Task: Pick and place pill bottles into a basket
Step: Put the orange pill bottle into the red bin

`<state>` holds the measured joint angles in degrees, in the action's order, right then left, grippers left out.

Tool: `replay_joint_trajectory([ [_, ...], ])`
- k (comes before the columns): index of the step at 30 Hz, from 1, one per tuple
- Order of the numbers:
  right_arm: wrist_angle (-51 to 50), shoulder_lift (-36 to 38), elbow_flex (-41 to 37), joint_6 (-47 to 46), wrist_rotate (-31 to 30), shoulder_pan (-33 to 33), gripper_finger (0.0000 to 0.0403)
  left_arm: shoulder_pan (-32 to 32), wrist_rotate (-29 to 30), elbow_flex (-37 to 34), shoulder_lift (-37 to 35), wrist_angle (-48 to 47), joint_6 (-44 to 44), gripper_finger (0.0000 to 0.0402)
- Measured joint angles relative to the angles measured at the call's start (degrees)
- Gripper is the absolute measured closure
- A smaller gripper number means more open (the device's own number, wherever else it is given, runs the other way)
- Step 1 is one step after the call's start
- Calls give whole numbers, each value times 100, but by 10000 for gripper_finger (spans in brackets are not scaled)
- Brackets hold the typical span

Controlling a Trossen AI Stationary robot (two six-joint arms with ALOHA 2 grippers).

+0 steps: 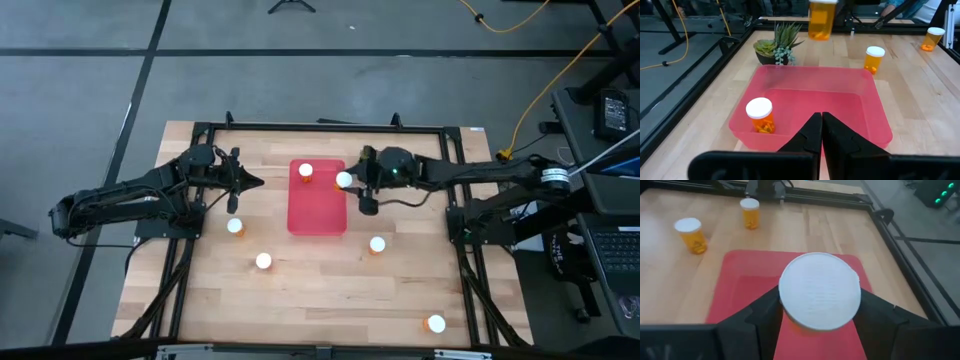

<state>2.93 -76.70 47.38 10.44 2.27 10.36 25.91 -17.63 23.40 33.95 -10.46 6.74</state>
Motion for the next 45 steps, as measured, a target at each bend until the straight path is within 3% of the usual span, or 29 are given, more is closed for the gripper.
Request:
replay_joint_trajectory([
  [7, 300, -453, 79, 74, 771, 725, 189, 0, 2, 0, 0, 0, 0, 395],
  [15, -247, -1125, 976, 497, 1389, 1062, 189, 1, 2, 0, 0, 0, 2, 393],
  [20, -557, -1695, 1433, 527, 1407, 1223, 189, 1, 1, 0, 0, 0, 0, 391],
  [27, -495, -2142, 1486, 636, 1693, 1310, 189, 2, 2, 0, 0, 0, 2, 395],
  [35, -394, -2320, 1476, 702, 1693, 1348, 189, 0, 1, 0, 0, -2, 2, 391],
  [45, 497, -2338, 913, 831, 1690, 1385, 189, 2, 2, 0, 0, -2, 2, 395],
])
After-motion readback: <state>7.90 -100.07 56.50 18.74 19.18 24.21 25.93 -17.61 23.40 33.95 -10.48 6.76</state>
